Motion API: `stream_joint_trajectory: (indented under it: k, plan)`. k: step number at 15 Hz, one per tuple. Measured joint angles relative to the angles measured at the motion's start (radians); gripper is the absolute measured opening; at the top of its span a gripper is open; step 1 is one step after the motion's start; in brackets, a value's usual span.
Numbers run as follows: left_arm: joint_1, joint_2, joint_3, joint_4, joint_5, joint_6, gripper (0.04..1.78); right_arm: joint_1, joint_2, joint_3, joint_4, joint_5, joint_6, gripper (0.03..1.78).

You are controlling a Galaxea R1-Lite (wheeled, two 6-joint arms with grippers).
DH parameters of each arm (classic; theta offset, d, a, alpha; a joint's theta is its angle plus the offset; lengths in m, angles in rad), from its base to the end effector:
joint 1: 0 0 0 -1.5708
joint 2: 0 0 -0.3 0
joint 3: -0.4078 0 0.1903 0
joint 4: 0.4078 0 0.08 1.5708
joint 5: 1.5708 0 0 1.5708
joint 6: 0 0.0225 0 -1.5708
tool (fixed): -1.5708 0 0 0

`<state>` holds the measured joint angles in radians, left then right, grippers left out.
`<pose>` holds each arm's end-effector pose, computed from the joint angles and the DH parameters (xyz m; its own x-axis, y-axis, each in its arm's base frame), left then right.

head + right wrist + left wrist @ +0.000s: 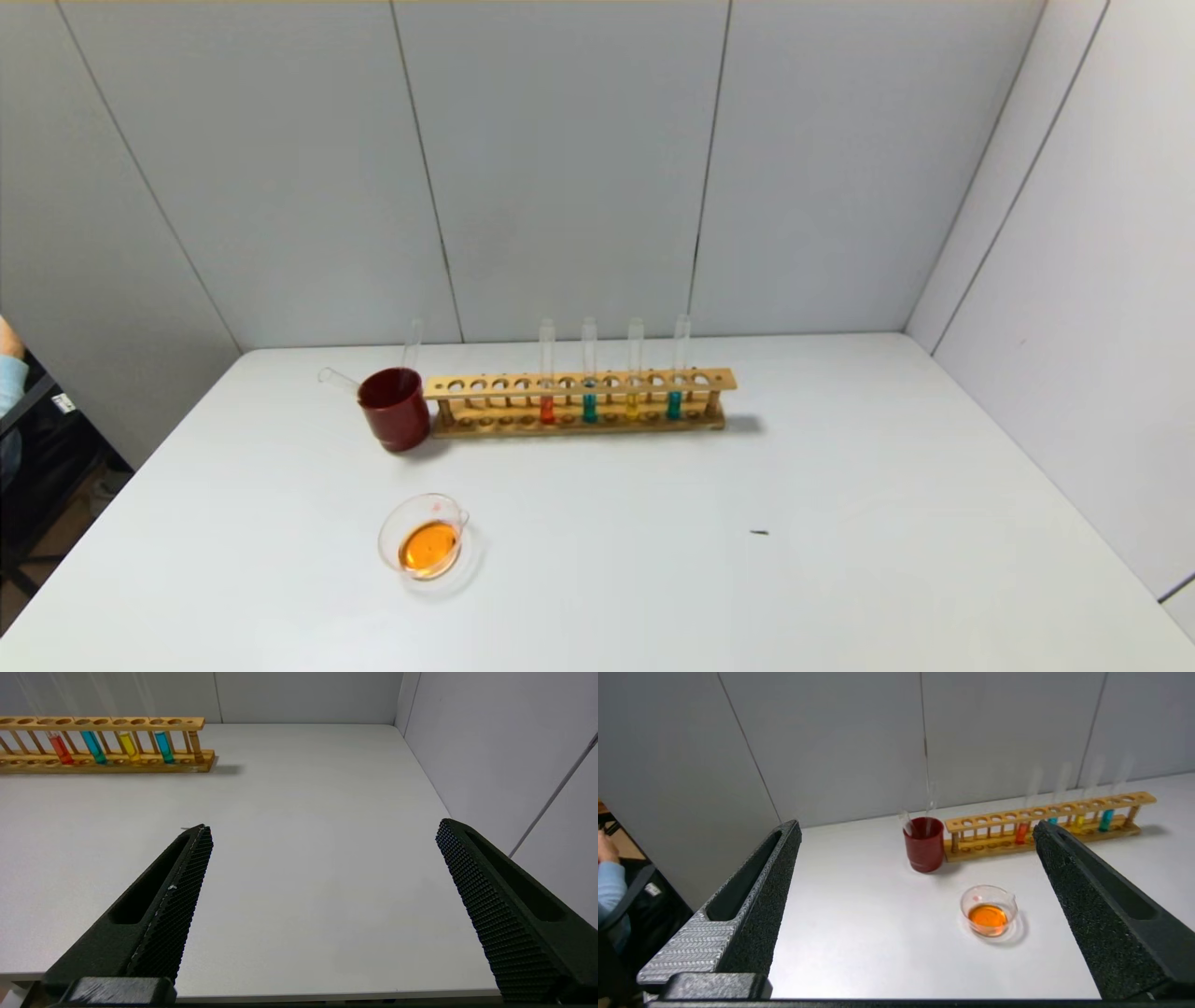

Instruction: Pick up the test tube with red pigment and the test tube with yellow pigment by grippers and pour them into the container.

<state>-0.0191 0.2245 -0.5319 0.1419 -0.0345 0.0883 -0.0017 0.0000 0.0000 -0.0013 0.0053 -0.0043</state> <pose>-0.0477 0.0001 0.2085 0.9849 -0.0533 0.1646 0.0384 0.9950 0.0926 -0.0228 0.0002 0.0756 1.0000 0.0036 0.0013 -0.0036 1.0000 -0.0043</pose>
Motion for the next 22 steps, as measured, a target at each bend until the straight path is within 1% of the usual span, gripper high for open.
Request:
stream_joint_trajectory:
  k: [1,3,5,6,7,8,10,11,12,13,15,17,19,22]
  plan:
    - [0.008,-0.070,0.068,-0.012,-0.017,-0.017,1.75,0.000,0.000,0.000,0.000,0.000,0.000,1.75]
    - [0.017,-0.157,0.216,-0.111,-0.037,-0.066,1.75,0.000,0.000,0.000,0.000,0.000,0.000,1.75]
    - [0.021,-0.198,0.378,-0.224,-0.065,-0.102,1.75,0.000,0.000,0.000,0.000,0.000,0.000,1.75]
    - [0.021,-0.208,0.446,-0.251,-0.076,-0.115,1.75,0.000,0.000,0.000,0.000,0.000,0.000,1.75]
    - [0.022,-0.216,0.491,-0.250,-0.078,-0.136,1.75,0.000,0.000,0.000,0.000,0.000,0.000,1.75]
    - [0.023,-0.221,0.512,-0.235,-0.066,-0.151,1.75,0.000,0.000,0.000,0.000,0.000,0.000,1.75]
    - [0.023,-0.224,0.527,-0.190,-0.024,-0.134,1.75,0.000,0.000,0.000,0.000,0.000,0.000,1.75]
    - [0.023,-0.225,0.529,-0.190,0.014,-0.104,1.75,0.000,0.000,0.000,0.000,0.000,0.000,1.75]
    - [0.023,-0.226,0.531,-0.188,0.035,-0.057,1.75,0.000,0.000,0.000,0.000,0.000,0.000,1.75]
    - [0.023,-0.226,0.531,-0.180,0.031,-0.013,1.75,0.000,0.000,0.000,0.000,0.000,0.000,1.75]
    - [0.023,-0.226,0.531,-0.131,0.024,0.016,1.75,0.000,0.000,0.000,0.000,0.000,0.000,1.75]
    - [0.023,-0.226,0.531,-0.135,0.021,0.024,1.75,0.000,0.000,0.000,0.002,0.001,-0.014,1.75]
    - [0.023,-0.226,0.531,-0.135,0.020,0.015,1.75,0.000,0.000,0.000,0.000,0.000,-0.001,1.75]
    - [0.023,-0.226,0.531,-0.135,0.009,-0.002,1.75,0.000,0.000,0.000,0.000,0.000,0.000,1.75]
